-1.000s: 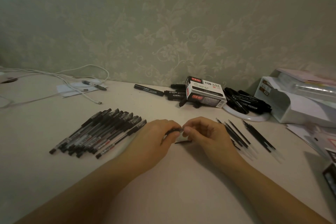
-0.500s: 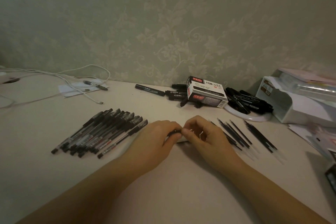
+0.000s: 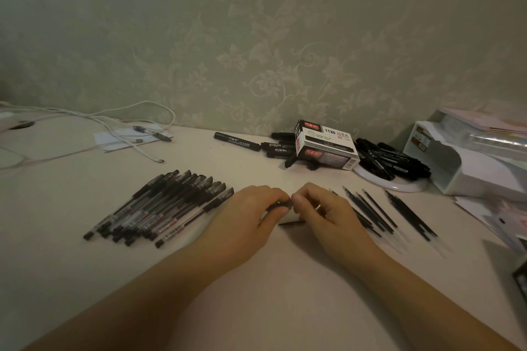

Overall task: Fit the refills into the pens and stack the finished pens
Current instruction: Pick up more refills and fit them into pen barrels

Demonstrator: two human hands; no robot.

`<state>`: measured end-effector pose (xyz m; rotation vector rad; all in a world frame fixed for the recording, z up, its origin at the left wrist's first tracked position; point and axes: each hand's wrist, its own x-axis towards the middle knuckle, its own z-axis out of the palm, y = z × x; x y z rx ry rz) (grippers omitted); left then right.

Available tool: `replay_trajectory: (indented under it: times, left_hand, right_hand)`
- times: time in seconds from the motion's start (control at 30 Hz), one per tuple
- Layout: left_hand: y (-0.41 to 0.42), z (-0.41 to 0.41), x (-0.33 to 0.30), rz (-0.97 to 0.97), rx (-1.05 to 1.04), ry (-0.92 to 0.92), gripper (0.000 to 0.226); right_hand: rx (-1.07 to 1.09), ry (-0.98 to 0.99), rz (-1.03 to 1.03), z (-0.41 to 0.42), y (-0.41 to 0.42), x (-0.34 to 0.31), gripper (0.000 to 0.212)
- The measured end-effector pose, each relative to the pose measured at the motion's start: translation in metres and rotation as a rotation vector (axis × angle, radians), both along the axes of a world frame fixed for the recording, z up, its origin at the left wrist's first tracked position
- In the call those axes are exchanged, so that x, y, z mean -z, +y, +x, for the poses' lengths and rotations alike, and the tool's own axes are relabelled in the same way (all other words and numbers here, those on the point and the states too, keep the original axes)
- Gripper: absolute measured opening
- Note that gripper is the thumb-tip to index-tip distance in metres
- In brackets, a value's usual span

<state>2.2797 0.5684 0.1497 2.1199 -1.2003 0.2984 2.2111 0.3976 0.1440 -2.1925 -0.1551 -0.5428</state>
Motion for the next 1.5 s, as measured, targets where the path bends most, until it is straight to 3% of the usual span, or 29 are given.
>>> replay_trajectory:
  times: [0.13, 0.3, 0.57, 0.77, 0.97, 1.13, 1.2, 1.37, 1.5]
  left_hand:
    - [0.000, -0.001, 0.000, -0.002, 0.001, 0.000, 0.020]
    - [-0.001, 0.000, 0.000, 0.018, -0.009, -0.003, 0.019]
    - [-0.002, 0.000, 0.002, 0.025, -0.001, -0.020, 0.021]
    - [-0.002, 0.002, 0.002, -0.008, -0.013, -0.003, 0.020]
    - [0.000, 0.002, -0.001, -0.032, -0.015, -0.040, 0.022]
    - [0.001, 0.003, -0.001, -0.066, -0.074, -0.058, 0.019]
    - [0.002, 0.006, -0.001, -0.080, -0.115, -0.035, 0.019]
    - [0.003, 0.006, -0.001, -0.094, -0.146, -0.016, 0.020]
    - [0.002, 0.007, 0.000, -0.078, -0.146, -0.019, 0.020]
  right_hand:
    - [0.004, -0.015, 0.040, 0.000, 0.004, -0.002, 0.031]
    - [0.007, 0.004, 0.002, 0.001, 0.002, 0.000, 0.019]
    - [0.007, -0.011, 0.003, 0.002, 0.004, -0.001, 0.038]
    - [0.000, -0.005, 0.007, 0.000, 0.001, -0.001, 0.015]
    - [-0.005, -0.018, 0.007, 0.001, 0.002, -0.002, 0.021]
    - [0.106, -0.060, 0.012, 0.002, 0.002, -0.003, 0.014]
    - [0.157, -0.020, -0.040, 0.002, 0.000, 0.000, 0.004]
    - [0.124, 0.108, -0.218, 0.003, -0.001, 0.004, 0.021]
    - [0.126, 0.108, -0.312, 0.007, -0.003, 0.007, 0.010]
